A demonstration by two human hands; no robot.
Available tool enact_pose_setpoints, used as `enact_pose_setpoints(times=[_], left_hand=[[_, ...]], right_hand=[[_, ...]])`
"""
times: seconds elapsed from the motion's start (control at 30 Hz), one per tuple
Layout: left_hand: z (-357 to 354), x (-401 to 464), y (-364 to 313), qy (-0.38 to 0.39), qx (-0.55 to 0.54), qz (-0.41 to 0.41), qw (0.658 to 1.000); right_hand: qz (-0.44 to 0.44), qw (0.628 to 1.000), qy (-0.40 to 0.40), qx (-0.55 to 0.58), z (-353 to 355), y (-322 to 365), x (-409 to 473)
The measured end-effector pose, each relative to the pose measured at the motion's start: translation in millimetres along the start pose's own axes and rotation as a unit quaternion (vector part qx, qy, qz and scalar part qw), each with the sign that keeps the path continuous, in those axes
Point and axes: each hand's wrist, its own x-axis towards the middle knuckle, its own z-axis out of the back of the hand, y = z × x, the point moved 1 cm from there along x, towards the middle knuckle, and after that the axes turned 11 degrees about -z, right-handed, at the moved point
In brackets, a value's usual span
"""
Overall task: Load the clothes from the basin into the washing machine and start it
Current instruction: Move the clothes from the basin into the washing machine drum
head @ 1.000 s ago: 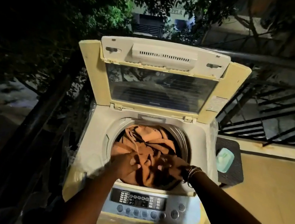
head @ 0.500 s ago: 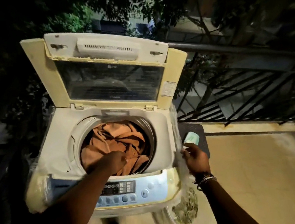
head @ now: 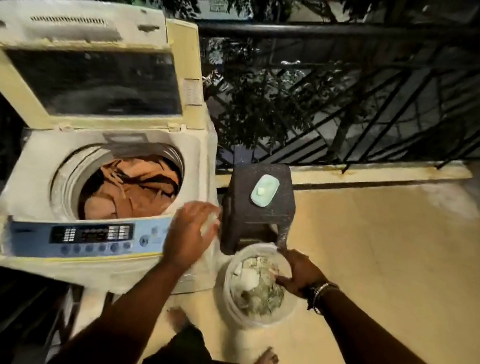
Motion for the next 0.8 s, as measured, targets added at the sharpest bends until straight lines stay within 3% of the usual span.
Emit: enact_pose_setpoints(times=[0.1,0.23,0.43,0.57,0.8], left_hand=[[-36,-16,-44,0.102,-0.025,-0.112,0.988],[-77,-38,-45,0.219,-0.009,-0.099,0.971],[-153,-53,-22,0.348,-0.013,0.027,0.937],[-220,-82,3,0.359,-0.018,0.08,0.93],[-400,-165,74,0.419,0.009,0.203,0.885]], right_hand=[[0.019,0.999,0.03,-0.038,2,-13,-1],[0.014,0.999,0.012,-0.035,0,-21,-2],[0.011,0.998,0.025,-0.06,-18,-57,4],[0.007,0.995,0.044,-0.085,-59,-90,53],[0.004,0.989,0.088,-0.12,-220,-165,192]])
